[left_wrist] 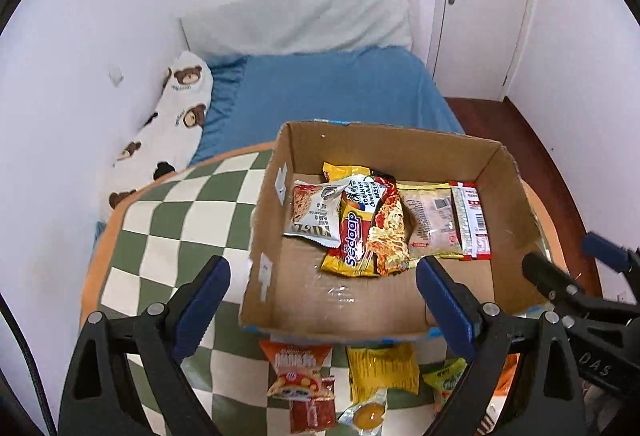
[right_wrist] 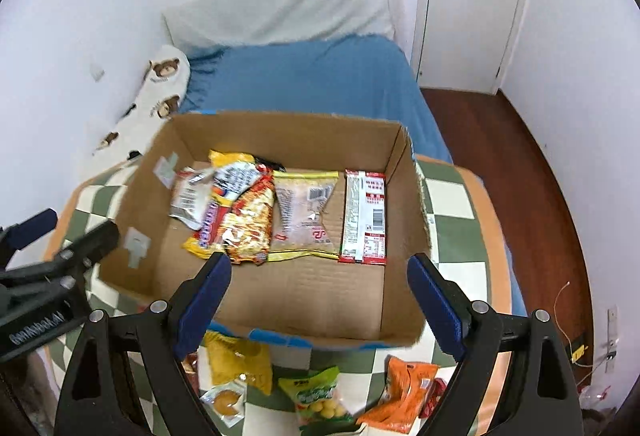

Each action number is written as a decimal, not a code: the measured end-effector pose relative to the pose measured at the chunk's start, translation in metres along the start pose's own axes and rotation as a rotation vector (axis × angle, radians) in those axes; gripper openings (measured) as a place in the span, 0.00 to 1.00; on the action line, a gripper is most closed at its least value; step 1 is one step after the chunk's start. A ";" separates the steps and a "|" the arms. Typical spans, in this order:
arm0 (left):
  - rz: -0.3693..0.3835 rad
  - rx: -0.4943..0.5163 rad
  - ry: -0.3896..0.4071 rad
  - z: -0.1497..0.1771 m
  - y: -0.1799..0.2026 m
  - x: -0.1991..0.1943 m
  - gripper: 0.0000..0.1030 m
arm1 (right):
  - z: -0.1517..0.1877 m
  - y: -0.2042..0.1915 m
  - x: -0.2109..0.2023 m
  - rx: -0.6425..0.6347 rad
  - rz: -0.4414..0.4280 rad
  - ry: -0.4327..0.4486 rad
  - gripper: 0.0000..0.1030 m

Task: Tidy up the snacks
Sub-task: 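Move both tools back over the remaining snacks, then grasp the red jerky pack with left tool while right tool grasps the Franzzi cookie pack, then carry the jerky and Franzzi packs into the box and open both tools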

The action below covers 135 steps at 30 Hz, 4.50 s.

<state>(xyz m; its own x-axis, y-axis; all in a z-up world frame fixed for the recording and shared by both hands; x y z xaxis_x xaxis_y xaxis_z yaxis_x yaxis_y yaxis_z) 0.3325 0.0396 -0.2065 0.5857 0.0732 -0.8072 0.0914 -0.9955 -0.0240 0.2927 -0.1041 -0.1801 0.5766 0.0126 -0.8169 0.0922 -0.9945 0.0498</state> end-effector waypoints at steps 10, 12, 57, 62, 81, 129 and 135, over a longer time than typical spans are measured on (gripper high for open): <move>0.015 0.000 0.078 0.025 -0.005 -0.058 0.92 | 0.022 -0.004 -0.074 0.024 -0.022 0.074 0.89; 0.011 0.003 0.081 0.030 -0.005 -0.063 0.92 | 0.031 -0.003 -0.082 0.038 -0.030 0.071 0.89; -0.061 -0.079 -0.574 0.243 -0.007 0.129 0.52 | 0.308 0.021 0.102 0.254 -0.101 -0.625 0.58; -0.032 -0.060 -0.651 0.293 -0.009 0.104 0.52 | 0.324 0.002 0.089 0.188 -0.124 -0.657 0.56; 0.029 -0.120 -0.714 0.335 -0.012 0.087 0.51 | 0.341 -0.026 0.085 0.124 -0.116 -0.681 0.55; 0.304 -0.108 -0.757 0.030 0.103 0.191 0.56 | 0.030 0.033 0.149 0.140 -0.214 -0.415 0.66; 0.273 -0.097 -0.709 0.028 0.095 0.193 0.79 | 0.033 0.031 0.152 0.121 -0.185 -0.433 0.88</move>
<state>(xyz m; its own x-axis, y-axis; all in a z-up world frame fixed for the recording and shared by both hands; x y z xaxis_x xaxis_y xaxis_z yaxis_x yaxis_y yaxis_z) 0.4320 -0.0427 -0.3810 -0.0560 -0.2628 -0.9632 0.1066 -0.9608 0.2560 0.3562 -0.1366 -0.3216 0.1659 0.1713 -0.9712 0.0516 -0.9850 -0.1649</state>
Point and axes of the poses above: each gripper's, at about its wrist camera, not at the fingertips, and x roughly the way its jaws point, y to its right, z to its underside, the point moved 6 cm from there along x, roughly the way its jaws point, and after that the axes turned 3 degrees about -x, right-handed, at the moved point
